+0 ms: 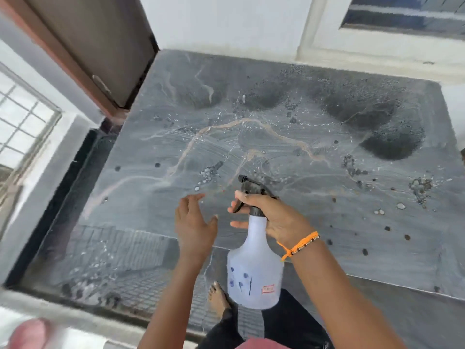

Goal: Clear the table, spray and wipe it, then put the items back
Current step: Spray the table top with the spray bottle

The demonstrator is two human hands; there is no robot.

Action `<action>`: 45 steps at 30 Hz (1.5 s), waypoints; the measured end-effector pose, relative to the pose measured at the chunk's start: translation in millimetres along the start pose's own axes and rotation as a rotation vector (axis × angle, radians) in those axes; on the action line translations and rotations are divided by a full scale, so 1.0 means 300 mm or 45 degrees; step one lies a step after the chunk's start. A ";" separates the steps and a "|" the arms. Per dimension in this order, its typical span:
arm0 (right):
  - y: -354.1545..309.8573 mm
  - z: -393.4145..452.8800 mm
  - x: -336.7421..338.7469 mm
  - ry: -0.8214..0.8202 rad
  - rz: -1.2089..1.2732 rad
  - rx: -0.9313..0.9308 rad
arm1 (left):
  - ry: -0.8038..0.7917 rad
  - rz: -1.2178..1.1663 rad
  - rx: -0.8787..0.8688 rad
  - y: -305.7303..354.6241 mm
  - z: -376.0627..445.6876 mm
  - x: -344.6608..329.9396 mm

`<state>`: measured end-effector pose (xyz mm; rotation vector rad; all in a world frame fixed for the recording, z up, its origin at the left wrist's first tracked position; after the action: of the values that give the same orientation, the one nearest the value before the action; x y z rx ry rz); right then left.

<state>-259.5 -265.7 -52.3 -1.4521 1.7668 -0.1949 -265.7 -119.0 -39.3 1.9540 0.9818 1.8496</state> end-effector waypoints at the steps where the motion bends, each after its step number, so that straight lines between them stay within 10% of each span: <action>1: 0.032 0.018 -0.049 -0.027 -0.043 -0.025 | 0.023 0.014 0.020 -0.042 -0.017 0.027; 12: 0.172 0.081 -0.237 0.156 -0.037 0.003 | -0.042 0.160 -0.157 -0.297 -0.112 0.112; 23: 0.095 -0.118 0.145 0.768 0.094 0.243 | -0.424 0.184 -0.726 -0.051 -0.216 -0.172; 45: 0.169 -0.662 0.801 0.925 0.277 0.381 | -0.669 0.246 -1.008 0.406 -0.511 -0.585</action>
<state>-428.8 -531.6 -69.7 -1.0175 2.3195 -0.9221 -369.8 -357.6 -76.9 1.8630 -0.1028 1.3551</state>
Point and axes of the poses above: each hand's wrist, its own z-axis towards the middle knuckle, its own x-axis out of the back of the hand, y = z × x, the point moved 8 cm from there along z, towards the middle knuckle
